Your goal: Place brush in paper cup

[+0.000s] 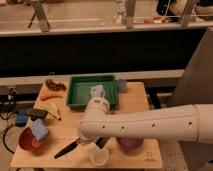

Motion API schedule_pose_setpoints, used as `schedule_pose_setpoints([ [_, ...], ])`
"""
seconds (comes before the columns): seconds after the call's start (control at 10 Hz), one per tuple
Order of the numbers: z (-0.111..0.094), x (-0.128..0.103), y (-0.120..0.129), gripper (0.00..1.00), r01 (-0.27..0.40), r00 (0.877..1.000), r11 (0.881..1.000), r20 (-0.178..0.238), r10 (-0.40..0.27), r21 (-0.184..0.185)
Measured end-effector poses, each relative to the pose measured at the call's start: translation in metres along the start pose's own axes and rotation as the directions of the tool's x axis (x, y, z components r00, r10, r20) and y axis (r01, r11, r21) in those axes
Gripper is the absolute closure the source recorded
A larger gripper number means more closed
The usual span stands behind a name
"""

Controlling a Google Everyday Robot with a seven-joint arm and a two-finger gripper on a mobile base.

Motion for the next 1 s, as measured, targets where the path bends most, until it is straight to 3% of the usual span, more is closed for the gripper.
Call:
schedule_pose_setpoints([
  [0.2,0.0,0.0,0.0,1.0,-0.001,1.0,1.0,-0.011,0.001,-0.006],
  [0.7,-0.026,0.022,0.02,1.0,-0.048,0.997,0.999,-0.057,0.046,-0.024],
  [1.0,-0.029,0.024,0.031,1.0,-0.068,0.993,0.996,-0.097,0.062,-0.061],
])
